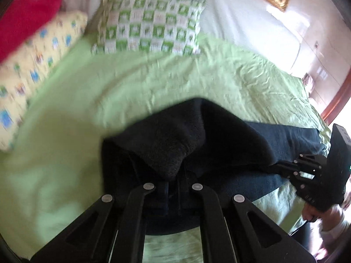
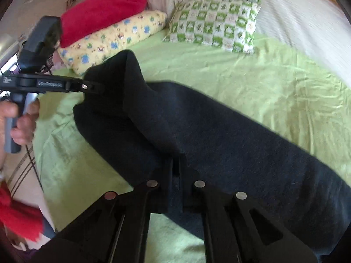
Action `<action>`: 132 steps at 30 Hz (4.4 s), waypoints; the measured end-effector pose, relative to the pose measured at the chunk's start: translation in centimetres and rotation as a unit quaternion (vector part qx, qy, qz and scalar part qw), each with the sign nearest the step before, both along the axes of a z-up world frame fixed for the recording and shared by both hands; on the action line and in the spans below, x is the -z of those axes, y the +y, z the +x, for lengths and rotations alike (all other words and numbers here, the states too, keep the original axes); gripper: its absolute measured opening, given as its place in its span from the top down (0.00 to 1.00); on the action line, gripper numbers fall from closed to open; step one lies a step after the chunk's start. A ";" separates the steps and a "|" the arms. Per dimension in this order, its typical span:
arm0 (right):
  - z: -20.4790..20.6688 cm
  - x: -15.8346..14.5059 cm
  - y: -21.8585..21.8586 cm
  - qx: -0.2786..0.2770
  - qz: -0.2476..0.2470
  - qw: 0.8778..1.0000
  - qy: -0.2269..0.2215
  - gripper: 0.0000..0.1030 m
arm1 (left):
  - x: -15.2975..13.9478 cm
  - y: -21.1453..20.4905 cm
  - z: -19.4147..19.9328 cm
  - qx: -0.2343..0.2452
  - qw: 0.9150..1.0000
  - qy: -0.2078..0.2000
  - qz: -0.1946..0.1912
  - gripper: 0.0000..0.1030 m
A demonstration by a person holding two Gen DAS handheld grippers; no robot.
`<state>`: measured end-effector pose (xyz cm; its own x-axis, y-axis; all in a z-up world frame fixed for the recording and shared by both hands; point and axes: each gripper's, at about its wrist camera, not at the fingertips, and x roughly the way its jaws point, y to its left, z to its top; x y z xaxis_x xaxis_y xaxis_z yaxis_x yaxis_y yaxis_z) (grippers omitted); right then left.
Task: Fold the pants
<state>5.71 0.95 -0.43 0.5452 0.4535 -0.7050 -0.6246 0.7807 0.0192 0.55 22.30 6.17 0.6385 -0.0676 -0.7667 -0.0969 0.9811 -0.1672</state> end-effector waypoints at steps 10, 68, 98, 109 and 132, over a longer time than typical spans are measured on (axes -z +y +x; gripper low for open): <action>-1.7 0.8 -1.3 -0.039 0.031 0.997 0.063 0.89 | 4.4 2.5 -3.1 -0.019 0.999 0.043 0.007 0.96; -6.7 -3.6 -17.9 0.182 0.211 0.960 0.041 0.46 | 1.1 -8.3 -2.9 0.003 0.987 -0.007 -0.159 0.49; 13.9 -2.3 -3.1 -0.001 0.122 0.967 0.222 0.46 | 5.8 4.2 -7.6 -0.305 0.896 0.013 -0.324 0.28; 17.2 1.3 0.8 -0.082 0.089 0.940 0.319 0.53 | 9.0 3.8 -4.6 -0.370 0.868 0.048 -0.326 0.25; 7.4 -0.8 2.2 -0.032 0.056 0.991 0.119 0.93 | 8.1 4.4 -7.6 -0.229 0.939 0.000 -0.255 0.80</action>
